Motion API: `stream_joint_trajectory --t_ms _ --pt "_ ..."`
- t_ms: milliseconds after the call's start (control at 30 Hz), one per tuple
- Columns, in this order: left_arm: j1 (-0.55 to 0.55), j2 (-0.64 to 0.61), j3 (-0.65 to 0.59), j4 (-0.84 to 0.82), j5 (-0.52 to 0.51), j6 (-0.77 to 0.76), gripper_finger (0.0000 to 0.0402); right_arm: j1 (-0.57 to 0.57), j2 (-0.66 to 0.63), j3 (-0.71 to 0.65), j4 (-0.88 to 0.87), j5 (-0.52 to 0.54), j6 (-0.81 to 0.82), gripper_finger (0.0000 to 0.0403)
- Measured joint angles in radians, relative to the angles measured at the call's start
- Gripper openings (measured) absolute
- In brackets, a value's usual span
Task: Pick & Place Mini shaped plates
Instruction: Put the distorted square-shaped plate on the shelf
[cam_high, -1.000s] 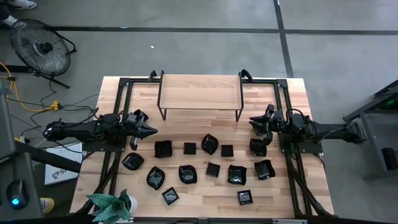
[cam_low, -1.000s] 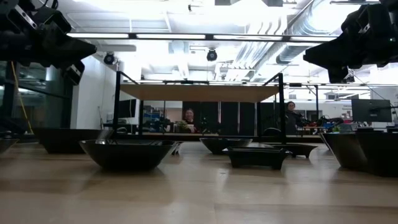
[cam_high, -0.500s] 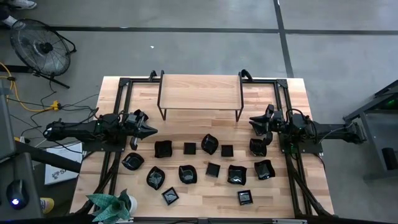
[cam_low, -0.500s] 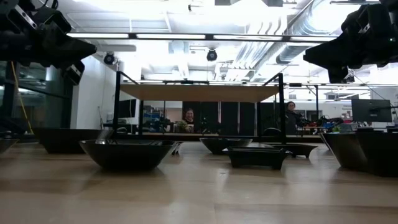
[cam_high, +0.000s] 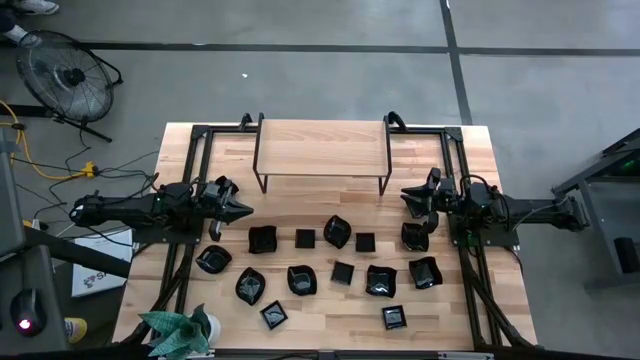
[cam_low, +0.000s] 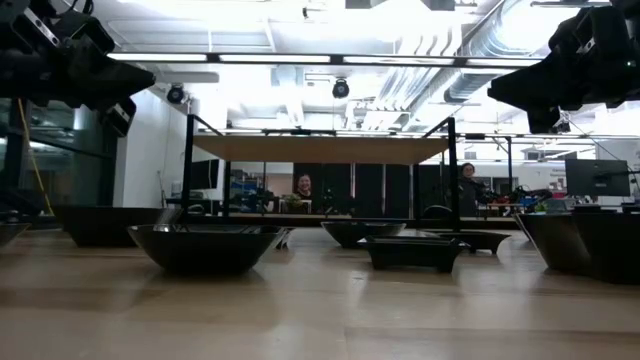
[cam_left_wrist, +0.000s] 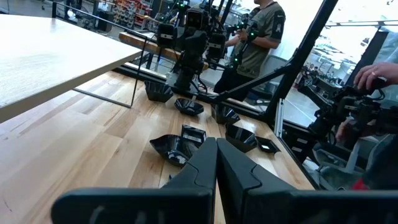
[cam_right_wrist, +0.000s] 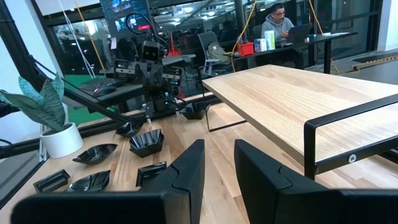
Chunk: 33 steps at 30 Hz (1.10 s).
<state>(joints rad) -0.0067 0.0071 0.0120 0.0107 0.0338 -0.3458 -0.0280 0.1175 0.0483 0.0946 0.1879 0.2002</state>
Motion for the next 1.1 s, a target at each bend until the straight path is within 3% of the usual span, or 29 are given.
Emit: stream_joint_trajectory --t_ms 267,433,633,833,1100 --pt "0.000 0.000 0.000 0.000 0.000 0.000 0.0001 0.000 0.000 0.015 0.051 0.000 0.000 0.0083" --pt "0.000 0.000 0.000 0.000 0.000 0.000 0.0001 -0.001 0.000 0.102 -0.023 0.000 0.000 0.0083" --pt "0.000 0.000 0.000 0.000 0.000 0.000 0.0001 -0.001 0.020 0.283 -0.331 0.104 -0.004 0.0083" --pt "0.000 0.000 0.000 0.000 0.000 0.000 0.0001 -0.028 0.119 0.490 -0.653 0.254 0.174 0.0083" --pt "0.000 0.000 0.000 0.000 0.000 0.000 0.0001 -0.203 0.330 0.753 -1.063 0.173 0.400 0.0083"
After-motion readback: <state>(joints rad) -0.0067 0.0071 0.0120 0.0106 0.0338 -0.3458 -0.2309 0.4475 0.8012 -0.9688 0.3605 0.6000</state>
